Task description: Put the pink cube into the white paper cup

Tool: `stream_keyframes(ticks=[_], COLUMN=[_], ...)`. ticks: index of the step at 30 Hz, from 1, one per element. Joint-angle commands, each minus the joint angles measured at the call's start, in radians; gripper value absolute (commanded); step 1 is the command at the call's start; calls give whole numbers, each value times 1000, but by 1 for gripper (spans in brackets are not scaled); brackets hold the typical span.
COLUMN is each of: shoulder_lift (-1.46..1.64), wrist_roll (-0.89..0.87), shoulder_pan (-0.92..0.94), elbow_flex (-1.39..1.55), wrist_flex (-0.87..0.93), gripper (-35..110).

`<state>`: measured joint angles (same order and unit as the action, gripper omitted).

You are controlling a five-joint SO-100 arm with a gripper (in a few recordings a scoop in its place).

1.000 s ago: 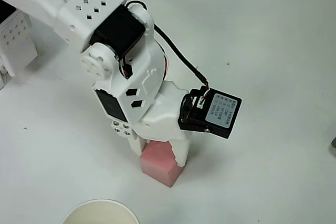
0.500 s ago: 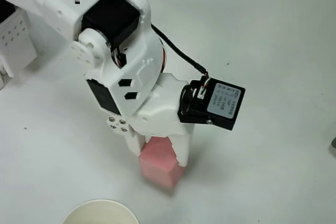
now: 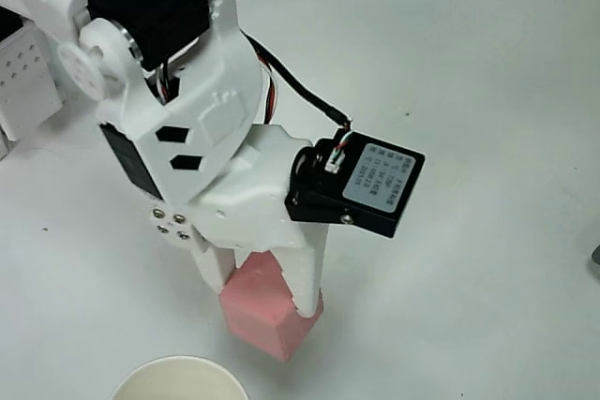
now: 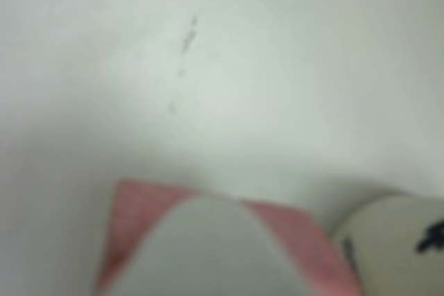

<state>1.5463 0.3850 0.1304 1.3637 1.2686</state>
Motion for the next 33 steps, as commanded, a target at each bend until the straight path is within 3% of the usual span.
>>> stream_keyframes(ticks=[1,11,33], shoulder_lift=[98,-32,-60], wrist_roll=[23,44,86], shoulder_pan=[40,83,206], elbow_flex=[-184,-400,-423], wrist_flex=[49,149,198], gripper=[17,17,17])
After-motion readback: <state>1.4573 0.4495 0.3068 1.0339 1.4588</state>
